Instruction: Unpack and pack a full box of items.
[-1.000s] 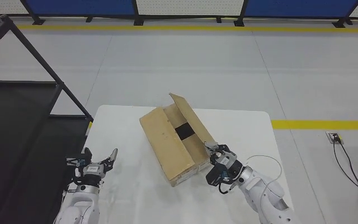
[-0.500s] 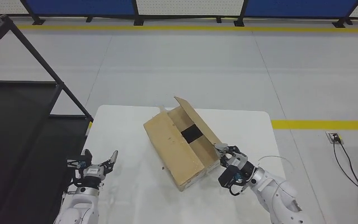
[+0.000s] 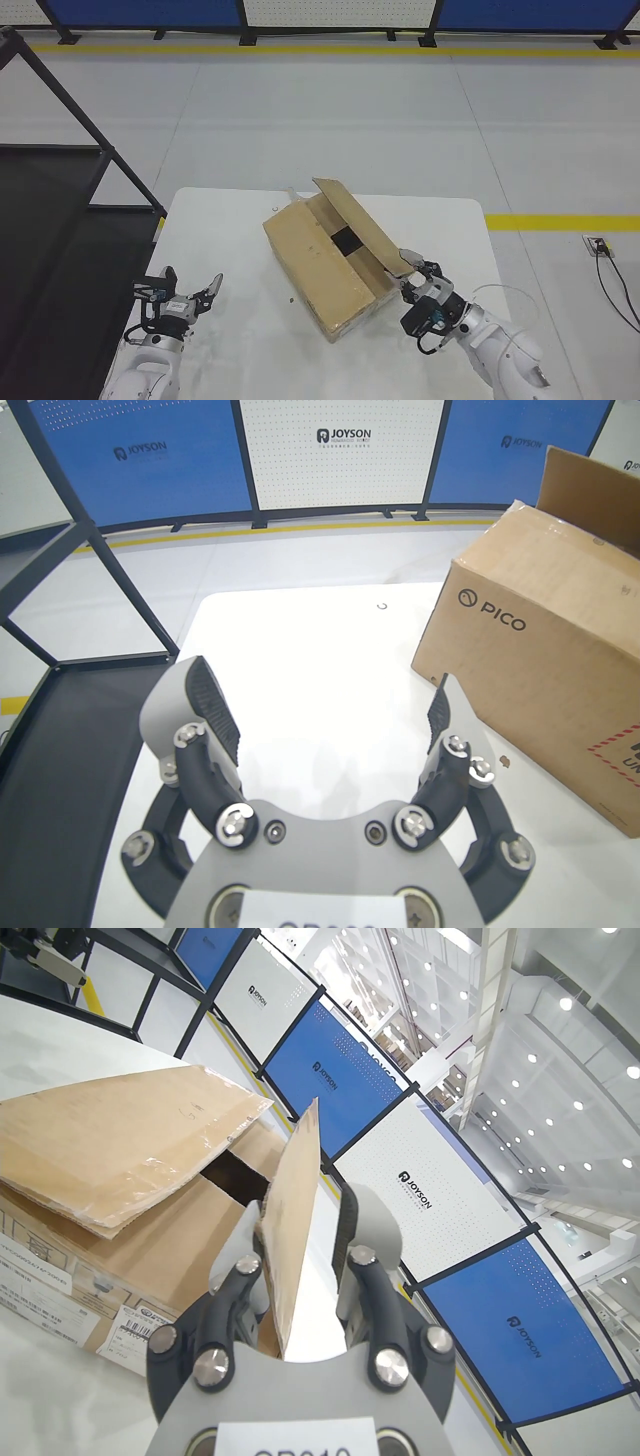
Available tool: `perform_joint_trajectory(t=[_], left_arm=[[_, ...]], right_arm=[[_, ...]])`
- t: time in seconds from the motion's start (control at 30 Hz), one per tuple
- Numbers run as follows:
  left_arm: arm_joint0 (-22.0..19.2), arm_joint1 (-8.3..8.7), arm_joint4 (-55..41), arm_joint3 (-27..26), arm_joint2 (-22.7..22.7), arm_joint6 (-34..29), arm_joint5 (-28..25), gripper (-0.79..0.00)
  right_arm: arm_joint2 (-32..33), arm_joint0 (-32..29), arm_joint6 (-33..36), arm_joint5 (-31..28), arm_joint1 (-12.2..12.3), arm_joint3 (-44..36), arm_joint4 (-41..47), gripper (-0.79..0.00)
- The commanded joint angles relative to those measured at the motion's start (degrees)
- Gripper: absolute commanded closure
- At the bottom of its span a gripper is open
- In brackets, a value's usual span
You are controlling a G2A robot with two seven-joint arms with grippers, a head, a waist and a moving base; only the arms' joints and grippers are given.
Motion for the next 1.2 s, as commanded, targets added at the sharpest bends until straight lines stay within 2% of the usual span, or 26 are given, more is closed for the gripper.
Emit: perform_joint_trajectory(t=[0.0, 0.17, 0.4, 0.53, 0.6, 0.7, 0.97, 1.03, 1.17], left_arm=[[-0.01, 0.00, 0.30, -0.03, -0.06, -0.02, 0.43, -0.785], [-2.96, -0.23, 2.41, 1.64, 1.17, -0.55, 3.64, -0.785], [-13.46, -0.49, 2.70, 9.64, 3.18, -2.12, 2.68, -0.785], [-20.07, -0.72, 3.10, 16.11, 5.41, -1.72, -0.24, -0.785], [-22.26, -0.93, -1.98, 17.60, 6.05, -3.00, -5.20, -0.785], [-22.26, -0.93, -1.98, 17.60, 6.05, -3.00, -5.20, -0.785], [-22.17, -0.89, -0.35, 17.85, 6.20, -2.93, -4.21, -0.785], [-23.33, -1.07, 3.17, 19.53, 7.59, -2.79, -0.63, -0.785], [-28.78, -1.83, 3.70, 25.23, 10.93, -2.55, 0.23, -0.785]], right_arm=[[0.53, -1.26, -1.59, 0.51, 0.20, -1.66, 0.47, -0.785], [1.95, -4.17, -5.69, 0.79, 0.65, -5.86, 2.43, -0.785], [4.23, -9.74, -10.85, 1.32, 1.47, -11.99, 2.53, -0.785], [5.36, -14.10, -10.17, 3.56, 1.79, -15.62, 1.05, -0.785], [5.68, -16.22, -9.02, 4.54, 1.89, -17.27, 0.50, -0.785], [5.98, -18.08, -6.65, 4.24, 2.07, -18.87, -0.54, -0.785], [5.98, -18.08, -6.65, 4.24, 2.07, -18.87, -0.54, -0.785], [5.98, -18.08, -6.65, 4.24, 2.07, -18.87, -0.54, -0.785], [5.73, -18.15, -6.01, 4.28, 2.06, -19.13, -0.27, -0.785]])
